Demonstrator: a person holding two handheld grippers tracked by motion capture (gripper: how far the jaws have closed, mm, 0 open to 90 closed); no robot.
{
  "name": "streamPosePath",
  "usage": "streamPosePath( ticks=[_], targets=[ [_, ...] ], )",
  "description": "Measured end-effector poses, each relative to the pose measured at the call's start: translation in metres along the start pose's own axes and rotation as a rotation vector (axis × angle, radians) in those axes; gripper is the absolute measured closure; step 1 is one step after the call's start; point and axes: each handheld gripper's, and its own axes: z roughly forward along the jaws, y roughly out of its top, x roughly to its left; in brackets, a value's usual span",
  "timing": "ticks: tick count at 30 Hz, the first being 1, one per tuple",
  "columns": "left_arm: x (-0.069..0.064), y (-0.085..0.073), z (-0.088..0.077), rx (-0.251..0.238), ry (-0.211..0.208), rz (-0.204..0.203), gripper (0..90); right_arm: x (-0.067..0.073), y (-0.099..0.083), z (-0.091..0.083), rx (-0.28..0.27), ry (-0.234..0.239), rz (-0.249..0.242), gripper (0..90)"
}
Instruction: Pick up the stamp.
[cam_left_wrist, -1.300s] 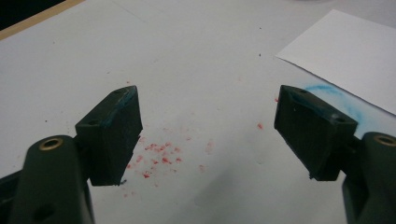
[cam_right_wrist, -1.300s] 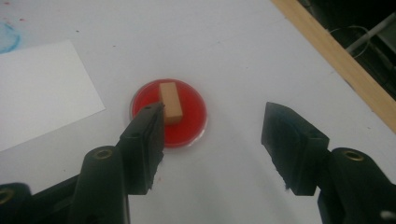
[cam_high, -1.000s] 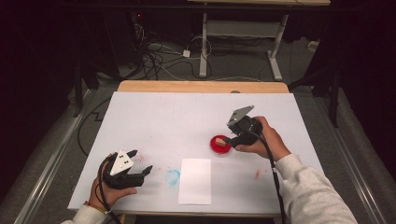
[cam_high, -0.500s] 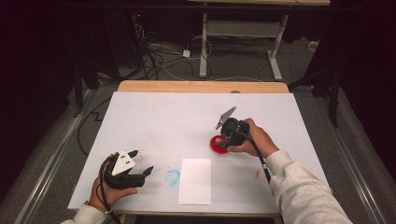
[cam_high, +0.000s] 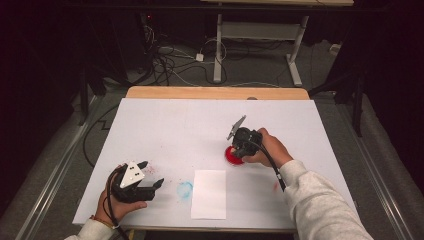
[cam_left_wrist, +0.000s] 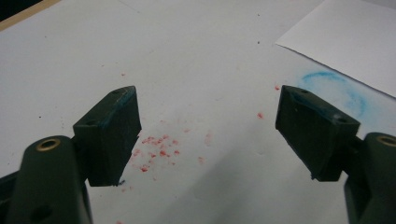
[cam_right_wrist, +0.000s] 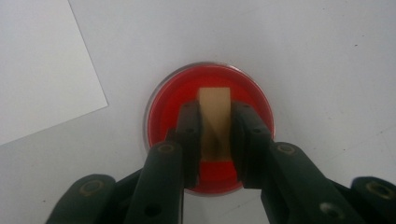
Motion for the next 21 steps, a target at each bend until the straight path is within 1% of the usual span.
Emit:
streamPosePath(
  ticks=[1, 3, 5, 6, 8, 12, 15, 18, 21],
  targets=[
    [0.0001, -0.0001, 0.0002, 0.001, -0.001, 0.000, 21.4, -0.0001, 0.0001, 0.0001, 0.001, 0.000, 0.002, 76.0],
    [0.0000, -0.0001, 0.0005, 0.003, -0.001, 0.001, 21.5, -0.0009, -0.0002, 0.0002, 0.004, 0.004, 0.027, 76.4],
    [-0.0002, -0.0001, 0.0004, 0.002, -0.002, 0.002, 21.5, -0.0008, -0.0003, 0.0002, 0.004, 0.004, 0.029, 76.4],
    [-0.0002, -0.0001, 0.0004, 0.002, -0.002, 0.002, 21.5, -0.0012, -0.0006, 0.0004, 0.005, 0.006, 0.040, 76.4],
    [0.0001, -0.0003, 0.0001, 0.005, -0.001, 0.004, 21.5, -0.0034, -0.0021, 0.0012, 0.000, 0.021, 0.079, 76.5],
    [0.0009, -0.0005, 0.0001, 0.002, 0.001, -0.004, 21.5, -0.0048, -0.0036, 0.0019, -0.011, 0.032, 0.090, 76.6],
    [0.0018, -0.0011, 0.0011, -0.001, -0.001, -0.007, 21.5, -0.0034, -0.0035, 0.0022, -0.012, 0.021, 0.086, 76.6],
    [0.0014, -0.0024, 0.0010, 0.002, -0.002, -0.006, 21.5, -0.0028, -0.0044, 0.0022, -0.015, 0.019, 0.093, 76.6],
    [0.0017, -0.0031, 0.0002, 0.004, 0.000, -0.004, 21.5, -0.0034, -0.0070, 0.0028, -0.034, 0.024, 0.105, 76.6]
  ],
)
